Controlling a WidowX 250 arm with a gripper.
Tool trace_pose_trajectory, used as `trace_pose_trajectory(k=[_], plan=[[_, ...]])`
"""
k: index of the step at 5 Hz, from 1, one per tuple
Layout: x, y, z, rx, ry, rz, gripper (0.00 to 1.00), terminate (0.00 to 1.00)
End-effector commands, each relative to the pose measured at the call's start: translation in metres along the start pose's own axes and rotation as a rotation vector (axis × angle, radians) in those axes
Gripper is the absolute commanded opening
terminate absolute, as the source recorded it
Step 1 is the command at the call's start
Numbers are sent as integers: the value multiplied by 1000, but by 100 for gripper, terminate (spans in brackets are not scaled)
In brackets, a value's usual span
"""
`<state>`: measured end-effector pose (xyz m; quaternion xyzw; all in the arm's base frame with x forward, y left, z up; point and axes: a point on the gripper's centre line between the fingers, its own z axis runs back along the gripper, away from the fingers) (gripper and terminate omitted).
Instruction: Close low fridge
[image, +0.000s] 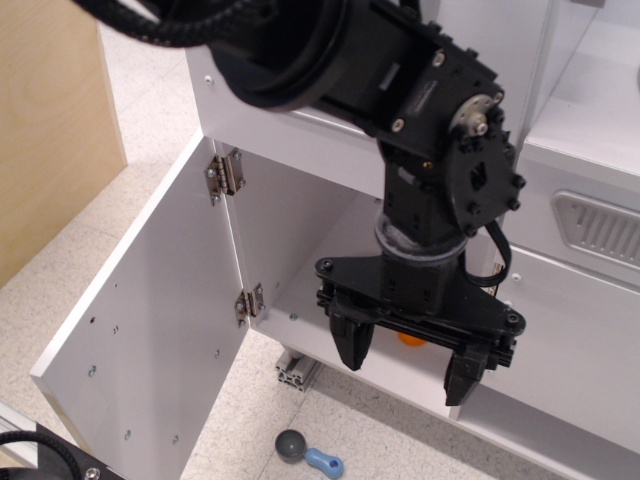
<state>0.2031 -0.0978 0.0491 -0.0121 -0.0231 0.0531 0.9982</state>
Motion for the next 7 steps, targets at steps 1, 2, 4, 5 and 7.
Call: trace_pose_trajectory(k=[1, 2, 4, 5, 7], plan=[[0, 0, 0, 0, 0, 0, 100, 0], [5, 27, 14, 58, -54, -5, 100, 0], [23, 108, 25, 115, -72, -15, 100, 0], [30, 151, 21, 147, -88, -45, 100, 0], [43, 207, 9, 137, -86, -86, 100, 0]])
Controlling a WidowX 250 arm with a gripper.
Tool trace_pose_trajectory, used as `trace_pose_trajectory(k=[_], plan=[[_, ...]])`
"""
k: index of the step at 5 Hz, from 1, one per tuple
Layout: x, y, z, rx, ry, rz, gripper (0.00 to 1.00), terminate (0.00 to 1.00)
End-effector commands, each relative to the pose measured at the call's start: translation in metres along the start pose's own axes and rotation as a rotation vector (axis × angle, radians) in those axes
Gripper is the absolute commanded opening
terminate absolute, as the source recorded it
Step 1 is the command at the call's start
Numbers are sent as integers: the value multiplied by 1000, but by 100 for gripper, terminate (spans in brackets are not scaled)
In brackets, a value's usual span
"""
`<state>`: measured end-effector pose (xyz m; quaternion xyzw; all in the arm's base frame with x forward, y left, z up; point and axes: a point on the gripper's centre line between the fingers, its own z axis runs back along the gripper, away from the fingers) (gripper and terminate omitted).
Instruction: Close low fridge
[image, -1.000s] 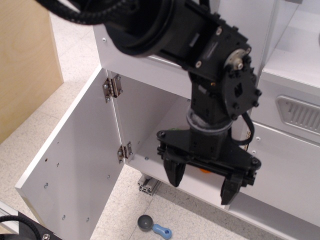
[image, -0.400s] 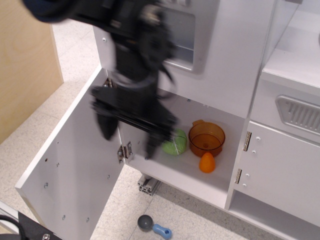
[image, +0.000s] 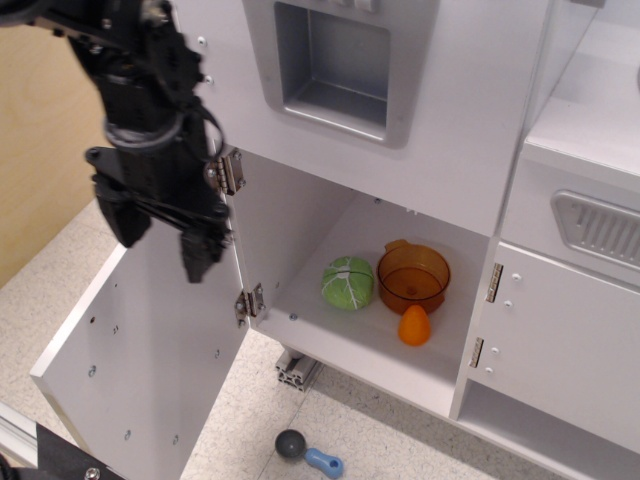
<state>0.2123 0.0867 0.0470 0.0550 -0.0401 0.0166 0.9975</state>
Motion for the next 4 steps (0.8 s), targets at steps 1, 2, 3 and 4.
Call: trace_pose_trajectory(k=[1, 2, 3, 4], plan=[[10, 41, 4, 26, -49, -3, 100, 0], [12, 49, -6, 54, -37, 20, 100, 0], [13, 47, -23, 13, 5, 45, 100, 0], [11, 35, -36, -48, -1, 65, 100, 0]])
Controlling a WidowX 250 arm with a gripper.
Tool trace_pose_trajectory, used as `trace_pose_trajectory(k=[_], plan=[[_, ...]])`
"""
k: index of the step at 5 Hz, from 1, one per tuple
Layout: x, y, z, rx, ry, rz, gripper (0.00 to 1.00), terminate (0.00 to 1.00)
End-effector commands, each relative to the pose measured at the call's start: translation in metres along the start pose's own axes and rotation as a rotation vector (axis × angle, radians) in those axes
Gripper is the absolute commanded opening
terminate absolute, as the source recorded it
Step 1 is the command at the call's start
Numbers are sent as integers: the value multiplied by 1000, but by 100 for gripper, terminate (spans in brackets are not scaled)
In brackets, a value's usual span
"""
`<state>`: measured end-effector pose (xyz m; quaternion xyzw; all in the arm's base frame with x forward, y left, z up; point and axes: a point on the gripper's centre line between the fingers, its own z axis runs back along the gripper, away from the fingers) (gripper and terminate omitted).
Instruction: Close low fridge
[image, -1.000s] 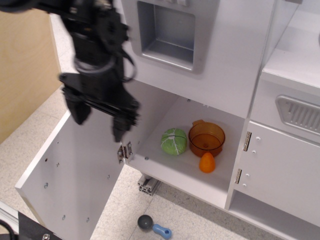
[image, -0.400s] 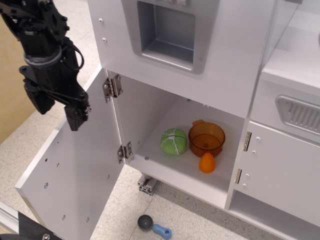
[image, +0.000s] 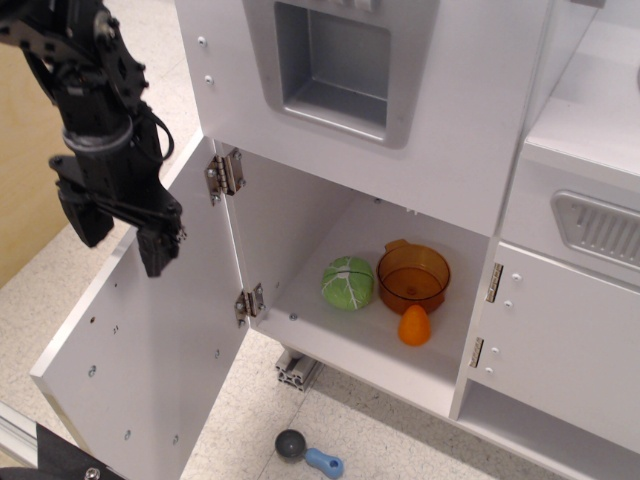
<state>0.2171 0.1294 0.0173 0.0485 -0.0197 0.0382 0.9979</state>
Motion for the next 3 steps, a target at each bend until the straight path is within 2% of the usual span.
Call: trace_pose_trajectory(k=[1, 2, 3], plan=[[3, -25, -10, -94, -1, 18, 100, 0], [-1, -46, 0, -121, -42, -8, 100, 0], [6, -68, 14, -158, -47, 18, 100, 0]])
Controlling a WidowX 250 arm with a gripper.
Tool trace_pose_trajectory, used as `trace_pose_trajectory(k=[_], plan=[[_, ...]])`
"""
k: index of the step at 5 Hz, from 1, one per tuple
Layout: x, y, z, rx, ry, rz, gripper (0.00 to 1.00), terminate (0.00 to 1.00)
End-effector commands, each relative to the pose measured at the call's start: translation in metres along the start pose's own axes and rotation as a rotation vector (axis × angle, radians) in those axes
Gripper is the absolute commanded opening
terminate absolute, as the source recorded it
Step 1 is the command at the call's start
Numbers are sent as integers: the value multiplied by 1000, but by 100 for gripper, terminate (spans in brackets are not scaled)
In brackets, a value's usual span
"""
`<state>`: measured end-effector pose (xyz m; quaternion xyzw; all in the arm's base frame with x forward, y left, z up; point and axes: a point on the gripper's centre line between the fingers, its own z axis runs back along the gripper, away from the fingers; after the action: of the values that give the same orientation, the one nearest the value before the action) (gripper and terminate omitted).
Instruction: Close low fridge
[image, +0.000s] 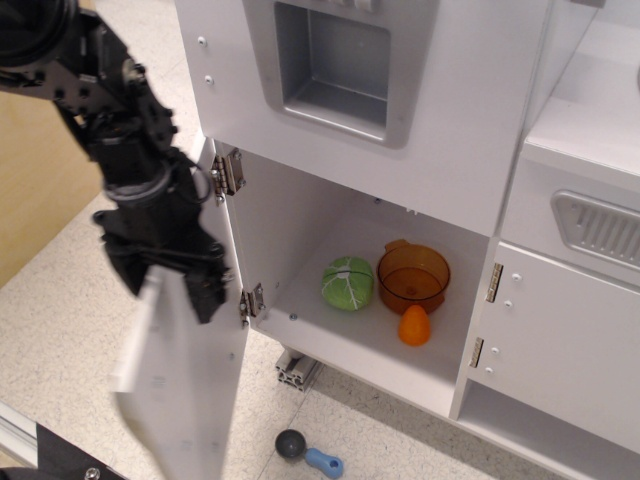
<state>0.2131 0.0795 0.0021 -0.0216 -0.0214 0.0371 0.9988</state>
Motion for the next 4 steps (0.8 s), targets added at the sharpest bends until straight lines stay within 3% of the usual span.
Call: trace_pose_trajectory(k=[1, 2, 3, 4], plan=[[28, -37, 31, -20, -70, 40, 100, 0], [42, -51, 46, -11, -132, 87, 100, 0], [38, -59, 67, -23, -164, 85, 100, 0], [14, -56, 85, -20, -146, 14, 100, 0]])
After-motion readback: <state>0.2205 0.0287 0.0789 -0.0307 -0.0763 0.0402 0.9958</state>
